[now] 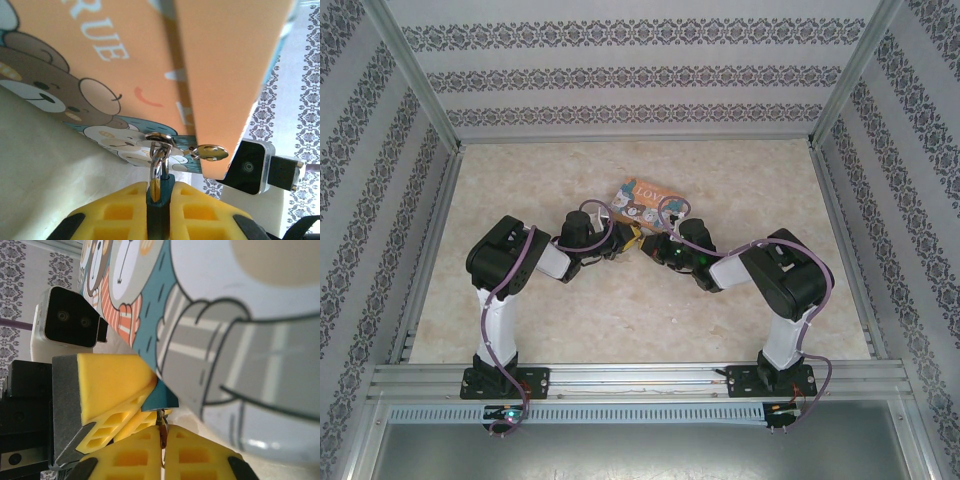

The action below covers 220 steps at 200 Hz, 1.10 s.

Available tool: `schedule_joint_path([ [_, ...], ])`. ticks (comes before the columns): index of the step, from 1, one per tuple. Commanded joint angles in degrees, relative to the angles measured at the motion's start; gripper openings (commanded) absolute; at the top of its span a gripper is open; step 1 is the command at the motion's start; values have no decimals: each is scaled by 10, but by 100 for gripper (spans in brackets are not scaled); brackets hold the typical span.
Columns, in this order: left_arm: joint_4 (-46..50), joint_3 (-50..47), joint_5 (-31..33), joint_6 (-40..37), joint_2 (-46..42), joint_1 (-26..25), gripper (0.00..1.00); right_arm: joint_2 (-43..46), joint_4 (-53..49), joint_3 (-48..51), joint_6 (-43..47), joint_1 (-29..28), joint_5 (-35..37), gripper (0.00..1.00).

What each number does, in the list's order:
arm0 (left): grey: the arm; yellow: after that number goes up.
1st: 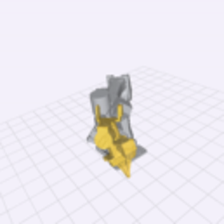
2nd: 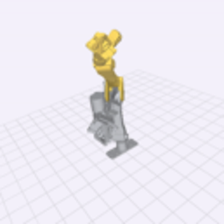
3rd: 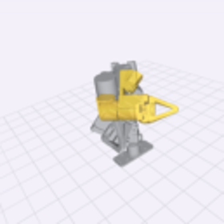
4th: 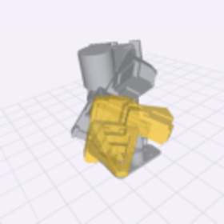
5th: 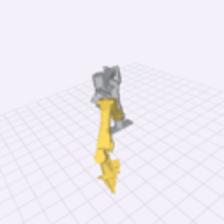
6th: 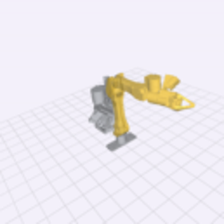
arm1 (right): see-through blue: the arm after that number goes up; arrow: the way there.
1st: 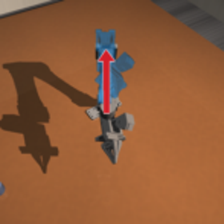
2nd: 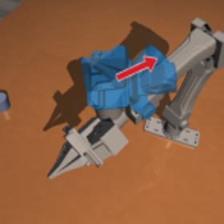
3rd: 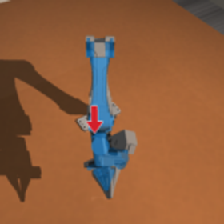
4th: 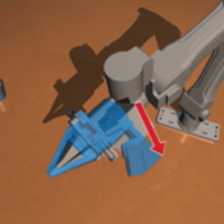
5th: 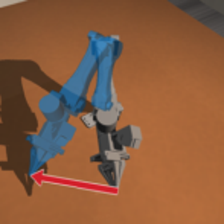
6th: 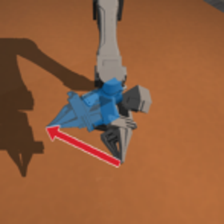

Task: Unlock the padlock with the key

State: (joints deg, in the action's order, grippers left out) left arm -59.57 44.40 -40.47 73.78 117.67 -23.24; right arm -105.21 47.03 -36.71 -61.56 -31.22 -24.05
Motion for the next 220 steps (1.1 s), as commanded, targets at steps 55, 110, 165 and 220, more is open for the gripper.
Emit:
schedule_joint_path([
  [55,89,-22,20,7,-86,-6,6,159,-94,46,137,10,69,31],
  [110,235,-32,52,21,-187,-10,0,342,-320,12,461,-51,196,38],
  [165,285,-27,58,66,-226,-20,0,399,-327,19,778,-111,244,47],
  [220,297,-25,60,141,-234,-27,0,420,-361,13,969,-128,269,73],
])
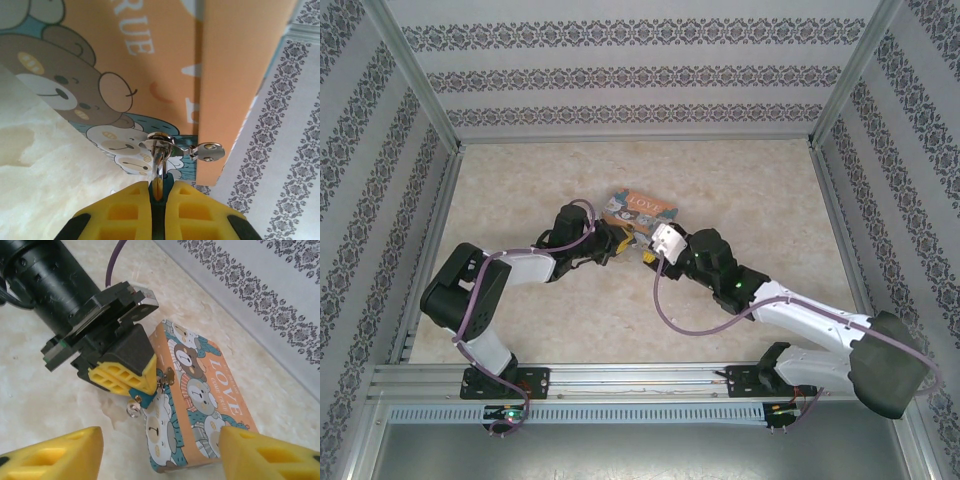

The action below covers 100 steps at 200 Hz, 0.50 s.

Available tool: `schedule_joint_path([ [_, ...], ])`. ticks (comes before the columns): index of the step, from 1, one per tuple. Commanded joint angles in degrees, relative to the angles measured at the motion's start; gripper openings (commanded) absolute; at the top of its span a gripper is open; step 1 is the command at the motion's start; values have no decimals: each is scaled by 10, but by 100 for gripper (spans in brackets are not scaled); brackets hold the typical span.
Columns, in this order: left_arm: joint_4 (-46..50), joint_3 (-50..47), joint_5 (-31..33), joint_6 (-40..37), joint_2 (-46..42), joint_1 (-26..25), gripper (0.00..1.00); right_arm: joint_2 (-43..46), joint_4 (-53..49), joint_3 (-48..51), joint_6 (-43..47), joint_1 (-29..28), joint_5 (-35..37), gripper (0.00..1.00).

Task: Unlock the padlock with the key

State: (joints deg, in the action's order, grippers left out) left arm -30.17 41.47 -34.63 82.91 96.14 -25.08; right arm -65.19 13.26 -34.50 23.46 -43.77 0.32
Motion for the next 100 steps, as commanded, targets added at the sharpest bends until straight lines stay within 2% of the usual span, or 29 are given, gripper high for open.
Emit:
schedule_joint_path([
  [1,1,5,1,52,-19,-9,0,20,-24,-9,120,-3,25,74],
  [22,-29,-7,4,94,-19,-13,0,29,-30,-7,155,1,-3,98],
  [57,-34,-9,9,136,-26,-20,0,24,-62,-25,159,11,-50,98],
  [82,-22,-12,9,160,-38,-22,0,7,-115,-49,211,10,-60,98],
  [100,-22,-16,11,174,-49,-22,0,-3,-141,-62,251,10,-64,93],
])
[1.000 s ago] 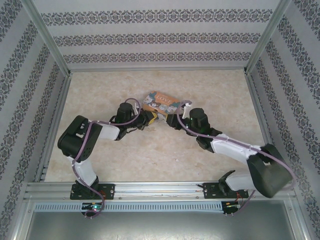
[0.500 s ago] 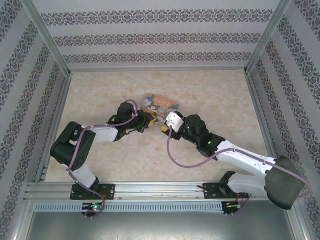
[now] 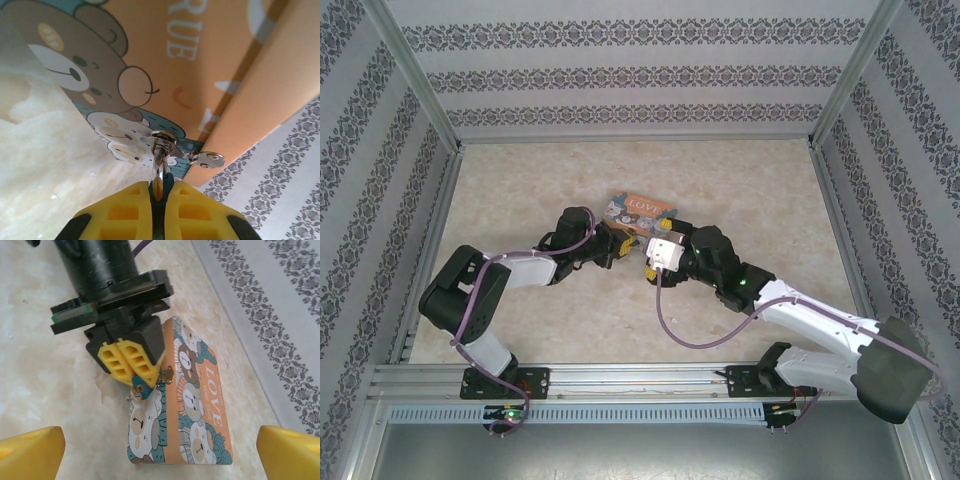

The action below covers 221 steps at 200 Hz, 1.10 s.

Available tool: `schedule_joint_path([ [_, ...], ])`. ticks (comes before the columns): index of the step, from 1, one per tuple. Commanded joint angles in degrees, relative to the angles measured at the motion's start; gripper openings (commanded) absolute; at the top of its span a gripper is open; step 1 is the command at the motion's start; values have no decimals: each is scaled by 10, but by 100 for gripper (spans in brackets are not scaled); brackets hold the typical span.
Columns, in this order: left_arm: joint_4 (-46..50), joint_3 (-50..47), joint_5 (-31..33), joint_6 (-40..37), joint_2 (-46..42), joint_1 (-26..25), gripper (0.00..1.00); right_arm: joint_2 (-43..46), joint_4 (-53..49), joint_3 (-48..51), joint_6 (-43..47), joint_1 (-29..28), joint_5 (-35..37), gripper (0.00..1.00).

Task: Unlock the padlock with the key

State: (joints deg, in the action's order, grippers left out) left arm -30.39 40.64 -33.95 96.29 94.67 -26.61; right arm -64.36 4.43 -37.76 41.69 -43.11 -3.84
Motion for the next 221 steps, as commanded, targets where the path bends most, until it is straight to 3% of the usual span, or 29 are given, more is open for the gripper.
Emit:
schedule_joint_path([
  [1,-19,-7,5,40,-35,-6,0,-12,-54,-30,71,3,-23,93],
  [65,24,0,6,27,-62,-9,0,-77,-103,-95,129,3,-41,59],
  [108,37,0,10,20,-74,-10,0,-126,-93,-124,150,3,-27,44],
  [162,31,-7,15,24,-82,-10,0,-159,-70,-136,159,0,-11,32],
  [221,33,-6,17,24,-86,-12,0,-176,-53,-143,169,-1,2,27],
])
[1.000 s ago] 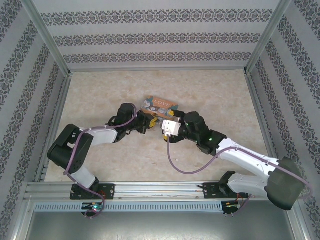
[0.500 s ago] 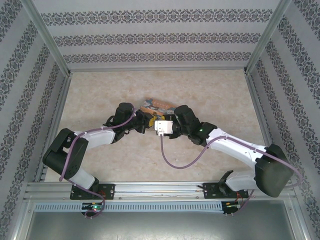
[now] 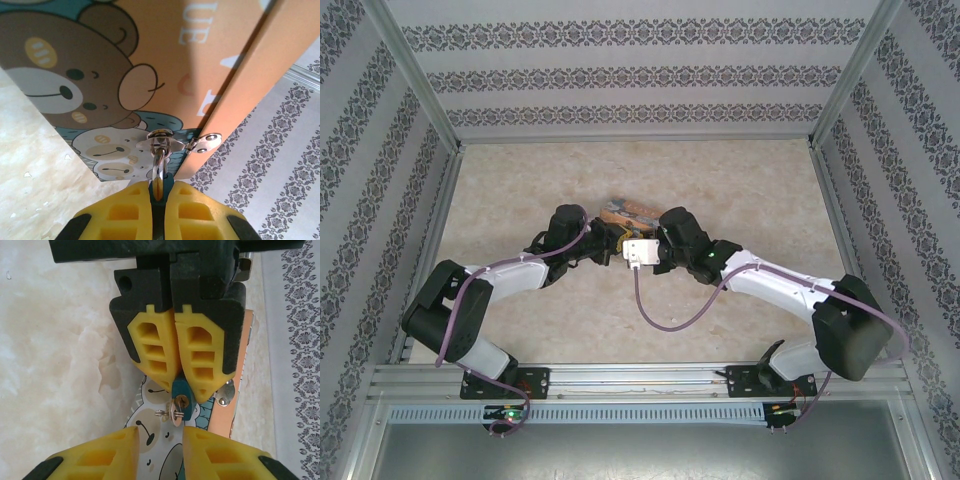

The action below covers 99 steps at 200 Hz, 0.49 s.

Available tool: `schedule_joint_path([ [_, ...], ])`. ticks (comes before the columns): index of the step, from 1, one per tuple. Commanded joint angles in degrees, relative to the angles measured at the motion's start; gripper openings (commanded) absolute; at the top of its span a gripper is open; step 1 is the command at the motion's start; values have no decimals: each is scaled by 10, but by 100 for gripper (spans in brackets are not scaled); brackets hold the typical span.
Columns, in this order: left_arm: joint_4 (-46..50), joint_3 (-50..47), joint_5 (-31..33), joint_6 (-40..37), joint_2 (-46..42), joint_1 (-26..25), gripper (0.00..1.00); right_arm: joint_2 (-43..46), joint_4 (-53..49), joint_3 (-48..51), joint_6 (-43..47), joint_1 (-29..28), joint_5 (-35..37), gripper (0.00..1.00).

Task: Unlock the padlock with the key

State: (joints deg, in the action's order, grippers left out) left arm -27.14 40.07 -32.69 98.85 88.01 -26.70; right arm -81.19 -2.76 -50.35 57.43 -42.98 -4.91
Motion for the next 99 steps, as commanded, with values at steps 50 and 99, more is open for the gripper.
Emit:
schedule_joint_path([
  [50,-2,2,4,-2,-18,-14,0,-19,28,-22,17,-4,13,22],
  [99,-6,0,6,0,-18,-16,0,-35,27,-34,17,-4,12,15],
])
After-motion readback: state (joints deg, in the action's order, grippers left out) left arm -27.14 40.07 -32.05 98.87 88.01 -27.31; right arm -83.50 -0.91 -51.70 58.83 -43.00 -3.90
